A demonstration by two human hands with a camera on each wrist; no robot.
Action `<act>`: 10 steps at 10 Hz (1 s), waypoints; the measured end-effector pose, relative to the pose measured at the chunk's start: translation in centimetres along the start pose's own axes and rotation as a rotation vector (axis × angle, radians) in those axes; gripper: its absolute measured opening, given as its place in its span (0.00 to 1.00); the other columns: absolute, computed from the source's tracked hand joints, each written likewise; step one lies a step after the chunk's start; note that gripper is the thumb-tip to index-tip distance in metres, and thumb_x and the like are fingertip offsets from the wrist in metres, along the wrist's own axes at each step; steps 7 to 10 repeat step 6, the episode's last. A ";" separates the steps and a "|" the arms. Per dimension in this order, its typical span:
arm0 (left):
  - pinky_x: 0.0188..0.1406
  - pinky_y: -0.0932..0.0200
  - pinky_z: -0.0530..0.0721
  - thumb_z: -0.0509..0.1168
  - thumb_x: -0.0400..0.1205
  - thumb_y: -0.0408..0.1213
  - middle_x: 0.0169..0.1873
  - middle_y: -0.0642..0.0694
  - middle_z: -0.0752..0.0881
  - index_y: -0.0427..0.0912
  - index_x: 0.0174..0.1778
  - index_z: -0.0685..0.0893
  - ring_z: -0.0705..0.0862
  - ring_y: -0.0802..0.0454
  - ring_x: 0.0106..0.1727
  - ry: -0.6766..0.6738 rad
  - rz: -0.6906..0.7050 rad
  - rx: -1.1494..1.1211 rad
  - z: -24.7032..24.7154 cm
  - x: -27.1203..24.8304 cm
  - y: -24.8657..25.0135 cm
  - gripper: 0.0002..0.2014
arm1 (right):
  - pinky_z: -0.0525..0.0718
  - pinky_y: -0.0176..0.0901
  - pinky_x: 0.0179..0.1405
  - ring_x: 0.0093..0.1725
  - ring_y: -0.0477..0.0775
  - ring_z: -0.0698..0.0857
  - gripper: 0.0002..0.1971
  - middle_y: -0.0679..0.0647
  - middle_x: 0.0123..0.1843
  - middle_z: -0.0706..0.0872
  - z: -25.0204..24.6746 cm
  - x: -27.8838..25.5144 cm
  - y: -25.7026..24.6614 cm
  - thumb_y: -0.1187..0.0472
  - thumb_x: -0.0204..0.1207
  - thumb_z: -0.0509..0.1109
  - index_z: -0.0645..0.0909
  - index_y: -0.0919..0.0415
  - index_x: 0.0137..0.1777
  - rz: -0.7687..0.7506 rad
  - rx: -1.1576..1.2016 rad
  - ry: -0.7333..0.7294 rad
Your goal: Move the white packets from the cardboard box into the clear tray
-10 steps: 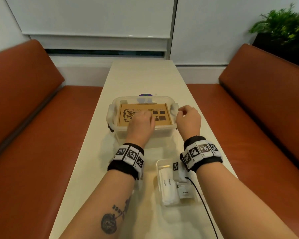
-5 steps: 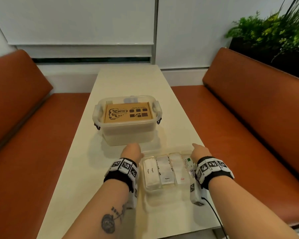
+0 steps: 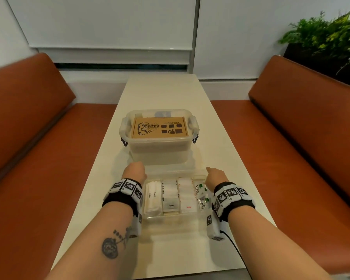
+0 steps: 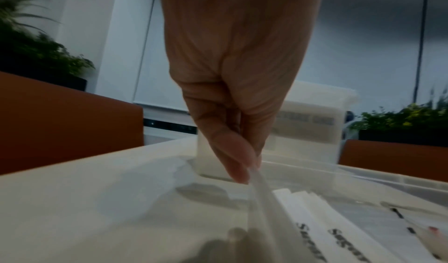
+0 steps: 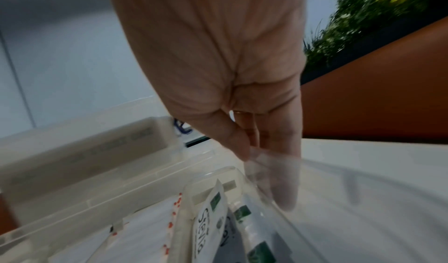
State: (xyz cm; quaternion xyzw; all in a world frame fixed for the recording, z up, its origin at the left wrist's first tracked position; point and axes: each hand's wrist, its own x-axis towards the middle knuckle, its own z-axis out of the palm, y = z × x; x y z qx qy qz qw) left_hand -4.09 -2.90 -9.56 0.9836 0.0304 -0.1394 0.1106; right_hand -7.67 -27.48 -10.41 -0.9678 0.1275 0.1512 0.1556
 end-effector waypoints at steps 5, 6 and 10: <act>0.59 0.63 0.77 0.59 0.83 0.54 0.64 0.55 0.81 0.52 0.73 0.74 0.80 0.59 0.61 0.223 0.222 -0.212 0.3 -8.8 -2.6 0.22 | 0.77 0.38 0.54 0.57 0.49 0.82 0.20 0.52 0.59 0.84 -1.5 -6.7 2.6 0.57 0.81 0.62 0.72 0.53 0.73 -0.170 0.105 0.194; 0.48 0.78 0.73 0.59 0.82 0.59 0.47 0.69 0.79 0.63 0.66 0.77 0.76 0.74 0.45 0.057 0.278 -0.235 2.4 -17.2 -4.6 0.17 | 0.71 0.26 0.44 0.47 0.39 0.79 0.14 0.39 0.46 0.82 -0.1 -13.1 5.8 0.50 0.81 0.62 0.77 0.44 0.65 -0.221 0.029 0.053; 0.48 0.78 0.73 0.59 0.82 0.59 0.47 0.69 0.79 0.63 0.66 0.77 0.76 0.74 0.45 0.057 0.278 -0.235 2.4 -17.2 -4.6 0.17 | 0.71 0.26 0.44 0.47 0.39 0.79 0.14 0.39 0.46 0.82 -0.1 -13.1 5.8 0.50 0.81 0.62 0.77 0.44 0.65 -0.221 0.029 0.053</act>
